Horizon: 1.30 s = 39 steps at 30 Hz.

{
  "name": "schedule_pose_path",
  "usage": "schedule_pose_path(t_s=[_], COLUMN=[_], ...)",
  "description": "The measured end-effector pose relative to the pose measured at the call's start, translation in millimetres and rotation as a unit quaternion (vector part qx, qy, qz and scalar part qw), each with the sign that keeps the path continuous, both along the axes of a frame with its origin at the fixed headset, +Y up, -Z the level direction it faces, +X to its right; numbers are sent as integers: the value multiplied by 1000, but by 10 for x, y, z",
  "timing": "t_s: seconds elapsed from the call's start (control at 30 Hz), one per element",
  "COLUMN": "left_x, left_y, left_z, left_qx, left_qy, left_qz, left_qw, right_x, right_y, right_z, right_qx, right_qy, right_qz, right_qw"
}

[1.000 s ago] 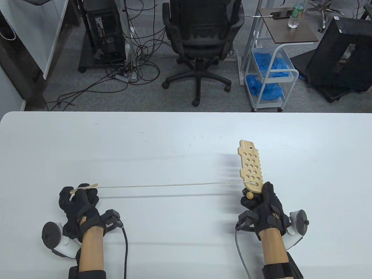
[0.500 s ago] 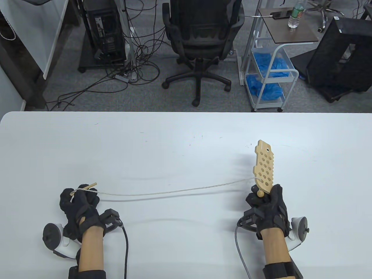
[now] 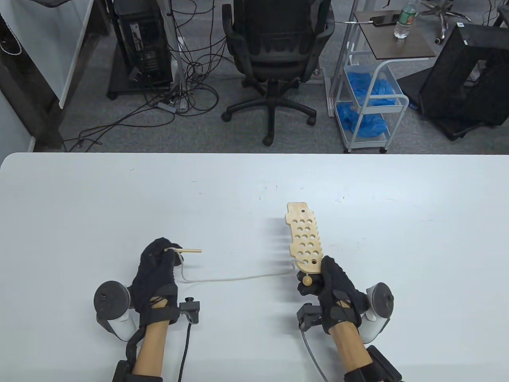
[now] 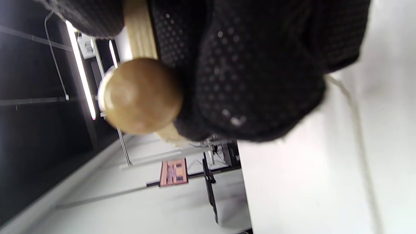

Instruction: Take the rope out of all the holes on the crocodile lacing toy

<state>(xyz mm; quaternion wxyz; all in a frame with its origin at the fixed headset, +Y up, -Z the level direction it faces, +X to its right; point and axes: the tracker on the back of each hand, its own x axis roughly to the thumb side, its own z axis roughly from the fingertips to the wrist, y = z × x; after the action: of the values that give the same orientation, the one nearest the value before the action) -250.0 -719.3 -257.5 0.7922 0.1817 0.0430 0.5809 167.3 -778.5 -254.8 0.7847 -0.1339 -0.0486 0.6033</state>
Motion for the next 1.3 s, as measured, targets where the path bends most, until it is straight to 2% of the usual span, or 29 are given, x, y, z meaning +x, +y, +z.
schedule_pose_path(t_s=[0.23,0.37,0.6,0.97,1.3], left_x=[601,783,852,1052,1171], left_y=[264,336,330,364,311], left_z=[139,223,246,303,329], left_qx=[67,96,101,129,130], left_qy=[-95,-104,-130,-176,-180], left_qz=[-151,-228,-224,-309,-378], left_qw=[982,963,960,926,899], right_x=[-361,-452,-572,-618,-624], right_y=[48,52,48,47,80], right_z=[65,86,105,122,117], right_qx=[16,22,30,32,49], right_qy=[67,90,121,130,133], right_qz=[86,110,144,143,113], right_qw=[994,990,982,981,983])
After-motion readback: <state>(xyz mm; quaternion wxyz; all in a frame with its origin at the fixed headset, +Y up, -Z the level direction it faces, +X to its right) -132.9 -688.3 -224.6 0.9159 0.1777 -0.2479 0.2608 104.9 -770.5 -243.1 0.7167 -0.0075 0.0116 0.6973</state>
